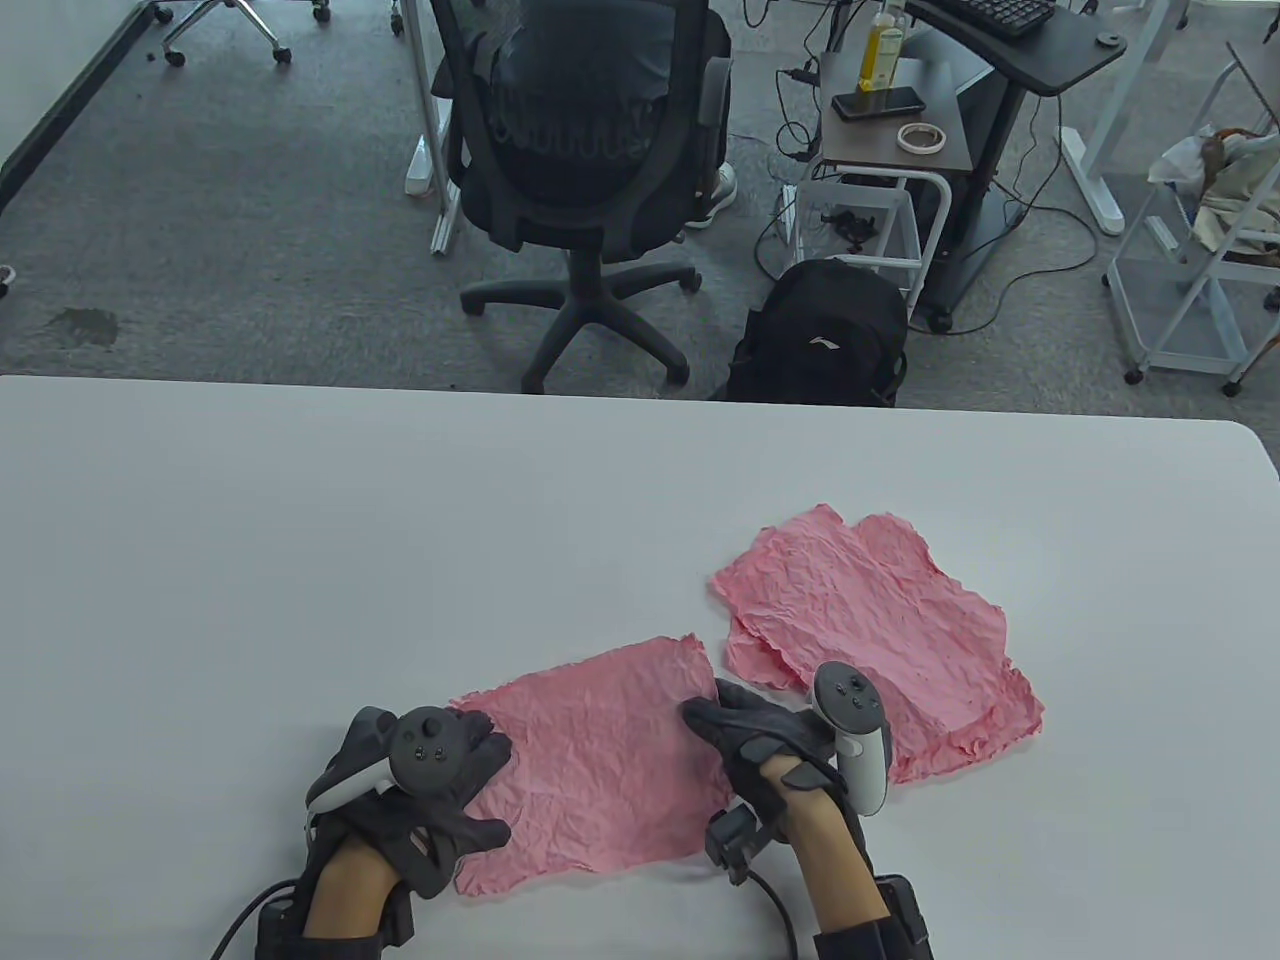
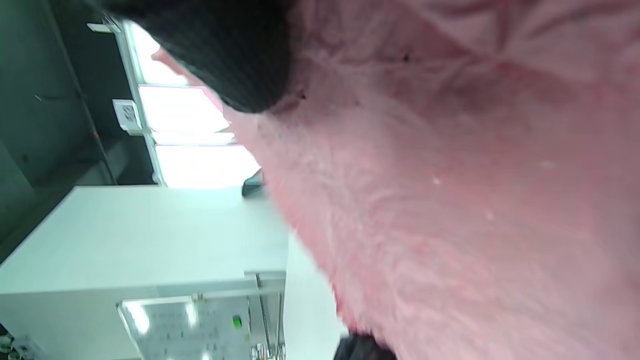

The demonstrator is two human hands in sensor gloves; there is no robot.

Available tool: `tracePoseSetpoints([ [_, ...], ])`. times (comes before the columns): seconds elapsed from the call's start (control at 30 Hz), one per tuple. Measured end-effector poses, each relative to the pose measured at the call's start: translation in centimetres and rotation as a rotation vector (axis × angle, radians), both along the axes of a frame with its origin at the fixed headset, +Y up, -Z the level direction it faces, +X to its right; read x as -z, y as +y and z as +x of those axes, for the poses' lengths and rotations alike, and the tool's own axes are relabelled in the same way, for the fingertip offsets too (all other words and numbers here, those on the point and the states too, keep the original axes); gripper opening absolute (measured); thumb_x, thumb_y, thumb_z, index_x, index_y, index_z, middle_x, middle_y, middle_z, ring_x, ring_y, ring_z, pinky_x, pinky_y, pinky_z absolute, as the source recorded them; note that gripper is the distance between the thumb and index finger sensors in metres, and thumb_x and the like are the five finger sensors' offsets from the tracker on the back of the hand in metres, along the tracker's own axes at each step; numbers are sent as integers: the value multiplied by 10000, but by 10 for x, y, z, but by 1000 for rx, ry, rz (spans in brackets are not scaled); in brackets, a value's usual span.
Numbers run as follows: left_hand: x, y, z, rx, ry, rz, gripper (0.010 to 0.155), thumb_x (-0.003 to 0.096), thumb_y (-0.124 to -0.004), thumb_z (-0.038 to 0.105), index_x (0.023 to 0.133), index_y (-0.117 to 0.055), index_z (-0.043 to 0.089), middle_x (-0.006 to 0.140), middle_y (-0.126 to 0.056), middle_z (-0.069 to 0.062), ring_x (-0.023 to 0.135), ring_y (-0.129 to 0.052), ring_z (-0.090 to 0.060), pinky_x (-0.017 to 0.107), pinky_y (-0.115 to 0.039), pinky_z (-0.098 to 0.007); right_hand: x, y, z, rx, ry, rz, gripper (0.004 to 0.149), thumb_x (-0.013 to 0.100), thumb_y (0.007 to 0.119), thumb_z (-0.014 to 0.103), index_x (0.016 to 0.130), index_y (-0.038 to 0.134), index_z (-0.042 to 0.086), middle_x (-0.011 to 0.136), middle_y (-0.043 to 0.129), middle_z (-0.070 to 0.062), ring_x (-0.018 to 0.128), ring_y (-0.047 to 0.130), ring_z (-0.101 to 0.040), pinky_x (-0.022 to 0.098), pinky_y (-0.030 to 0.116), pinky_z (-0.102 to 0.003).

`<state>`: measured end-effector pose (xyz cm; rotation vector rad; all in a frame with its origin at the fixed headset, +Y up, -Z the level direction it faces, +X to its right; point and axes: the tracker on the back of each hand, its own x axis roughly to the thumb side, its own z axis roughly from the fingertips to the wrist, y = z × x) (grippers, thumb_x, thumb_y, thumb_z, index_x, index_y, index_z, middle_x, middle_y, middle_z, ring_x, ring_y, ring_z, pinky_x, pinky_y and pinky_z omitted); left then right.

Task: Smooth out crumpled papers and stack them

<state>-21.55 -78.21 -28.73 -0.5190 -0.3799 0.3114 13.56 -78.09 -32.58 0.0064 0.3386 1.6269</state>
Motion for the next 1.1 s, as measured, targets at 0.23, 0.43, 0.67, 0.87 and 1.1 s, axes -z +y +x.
tracePoseSetpoints([
  [0.23, -2, 26, -12, -51, 152, 318, 850, 463, -799, 529, 1127, -390, 190, 1156, -231, -119, 1119, -206, -421, 746, -286, -690, 9, 32, 54, 202, -431, 286, 391, 462, 784, 266, 805, 809, 79, 609, 1032, -173, 402, 1076, -350, 188, 939, -366],
  [0.43, -4, 35, -16, -85, 205, 425, 845, 472, -790, 529, 1130, -384, 190, 1158, -231, -118, 1122, -208, -421, 745, -287, -695, -1, 33, 134, 285, -835, 321, 404, 497, 749, 264, 849, 744, 65, 690, 986, -178, 479, 1056, -350, 250, 934, -380],
  [0.67, -4, 33, -8, -85, 175, 412, 846, 474, -784, 532, 1132, -376, 191, 1159, -222, -117, 1123, -197, -422, 744, -277, -700, -14, 16, 168, -48, -962, 207, 473, 495, 716, 241, 915, 651, 32, 767, 923, -226, 564, 995, -430, 309, 887, -466],
  [0.87, -5, 32, -8, -99, 182, 416, 842, 479, -776, 535, 1133, -374, 190, 1159, -223, -120, 1122, -199, -424, 743, -275, -701, -25, 33, 164, -308, -925, 264, 635, 488, 765, 243, 1002, 468, 16, 949, 608, -378, 739, 762, -603, 444, 738, -612],
  [1.1, -9, 35, -11, -107, 201, 474, 857, 487, -756, 551, 1134, -307, 212, 1159, -224, -128, 1120, -228, -440, 744, -296, -702, -33, 55, 150, -613, -874, 373, 756, 506, 795, 323, 1041, 320, 81, 1067, 293, -303, 910, 423, -595, 586, 508, -671],
])
